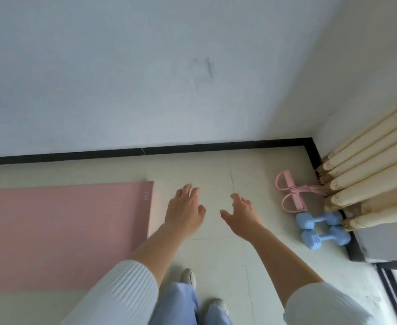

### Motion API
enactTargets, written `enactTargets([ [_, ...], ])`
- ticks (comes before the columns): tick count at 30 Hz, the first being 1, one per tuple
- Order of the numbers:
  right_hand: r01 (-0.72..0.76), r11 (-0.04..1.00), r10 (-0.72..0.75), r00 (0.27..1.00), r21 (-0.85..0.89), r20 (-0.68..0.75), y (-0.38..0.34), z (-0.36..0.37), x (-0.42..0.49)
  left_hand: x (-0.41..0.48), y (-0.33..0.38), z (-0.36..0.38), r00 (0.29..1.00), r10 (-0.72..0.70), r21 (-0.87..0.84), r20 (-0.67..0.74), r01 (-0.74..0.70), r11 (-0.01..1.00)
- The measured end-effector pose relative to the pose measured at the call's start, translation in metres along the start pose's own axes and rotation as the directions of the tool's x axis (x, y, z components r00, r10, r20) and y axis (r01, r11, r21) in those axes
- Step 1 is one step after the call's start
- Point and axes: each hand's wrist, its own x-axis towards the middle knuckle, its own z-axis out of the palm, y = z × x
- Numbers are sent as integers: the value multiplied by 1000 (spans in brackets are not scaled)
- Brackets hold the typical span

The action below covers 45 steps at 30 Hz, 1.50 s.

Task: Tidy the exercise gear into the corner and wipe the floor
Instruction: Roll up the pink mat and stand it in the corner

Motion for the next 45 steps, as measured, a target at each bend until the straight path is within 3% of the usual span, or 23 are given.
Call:
enactTargets([
  [4, 84, 996, -82, 995, -27, 62, -58, 47, -36, -58, -67, -13, 989, -145, -18, 15, 145, 989],
  [9, 151, 983, -141, 985, -107, 100, -129, 115, -64, -118, -151, -20, 973, -230, -42, -13, 229, 973],
  [18, 81, 969, -56, 992, -234, 111, -286, 287, -101, -213, -386, -22, 978, -205, -102, 24, 206, 973],
  [24, -39, 987, 50, 996, -156, 71, -360, 397, -94, -221, -521, -12, 984, -157, -44, 81, 161, 986],
  [37, -212, 969, 220, 974, -129, 54, -252, 565, -25, -146, -587, 179, 963, 0, -63, 270, 18, 998],
  [45, -316, 937, 330, 941, -151, 76, -203, 639, 32, -92, -630, 268, 949, 51, -53, 313, -36, 998],
])
